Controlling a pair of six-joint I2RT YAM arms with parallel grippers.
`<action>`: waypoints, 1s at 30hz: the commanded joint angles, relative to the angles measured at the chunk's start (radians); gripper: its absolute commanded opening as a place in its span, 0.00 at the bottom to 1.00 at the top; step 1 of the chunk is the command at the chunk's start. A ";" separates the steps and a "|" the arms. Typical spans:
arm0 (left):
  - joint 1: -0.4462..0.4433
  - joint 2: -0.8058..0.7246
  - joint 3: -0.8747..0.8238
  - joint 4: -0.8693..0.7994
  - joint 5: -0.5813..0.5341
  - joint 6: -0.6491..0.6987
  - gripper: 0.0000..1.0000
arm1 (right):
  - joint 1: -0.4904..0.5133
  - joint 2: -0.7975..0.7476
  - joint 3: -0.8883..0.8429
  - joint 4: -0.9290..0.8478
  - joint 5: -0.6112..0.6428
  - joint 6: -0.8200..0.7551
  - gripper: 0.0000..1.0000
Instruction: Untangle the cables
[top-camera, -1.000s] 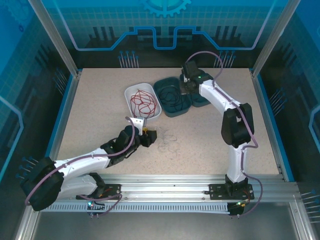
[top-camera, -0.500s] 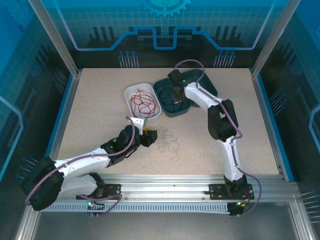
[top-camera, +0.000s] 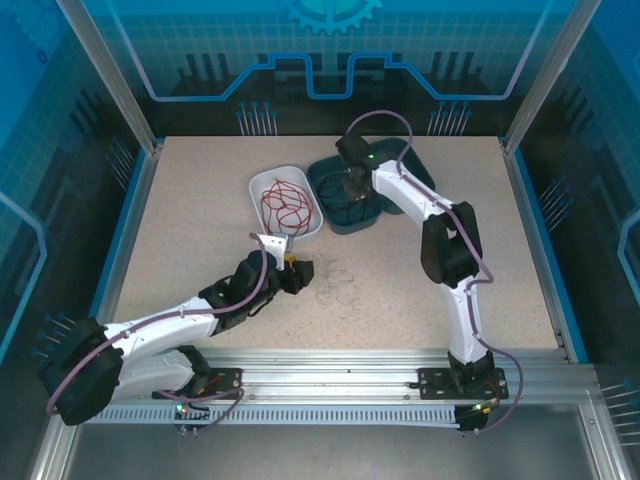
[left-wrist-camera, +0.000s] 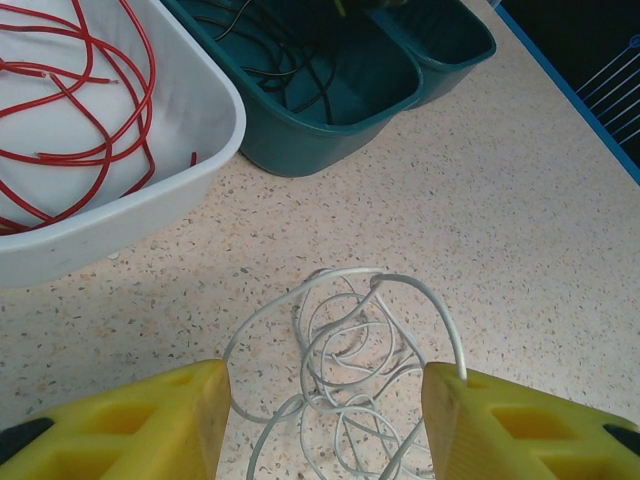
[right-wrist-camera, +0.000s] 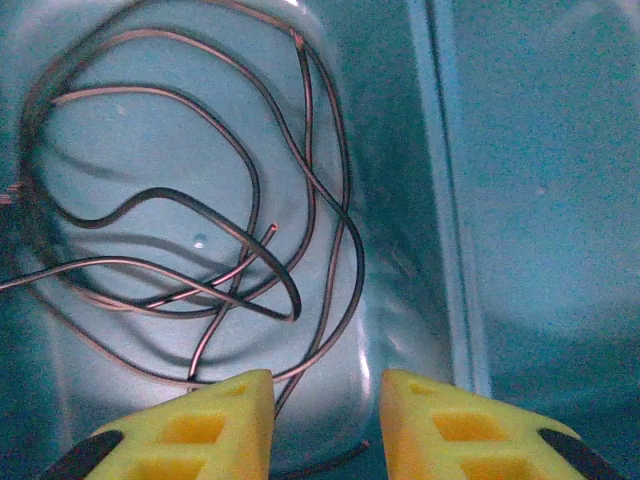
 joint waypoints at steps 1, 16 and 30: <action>0.008 -0.023 0.033 -0.023 0.023 -0.025 0.54 | 0.010 -0.100 -0.030 -0.018 -0.004 0.009 0.33; 0.023 -0.019 0.114 -0.088 0.109 -0.040 0.40 | 0.005 -0.689 -0.668 0.312 -0.381 0.143 0.34; 0.052 0.023 0.155 -0.051 0.203 -0.056 0.33 | 0.087 -0.869 -1.153 0.792 -0.750 0.564 0.35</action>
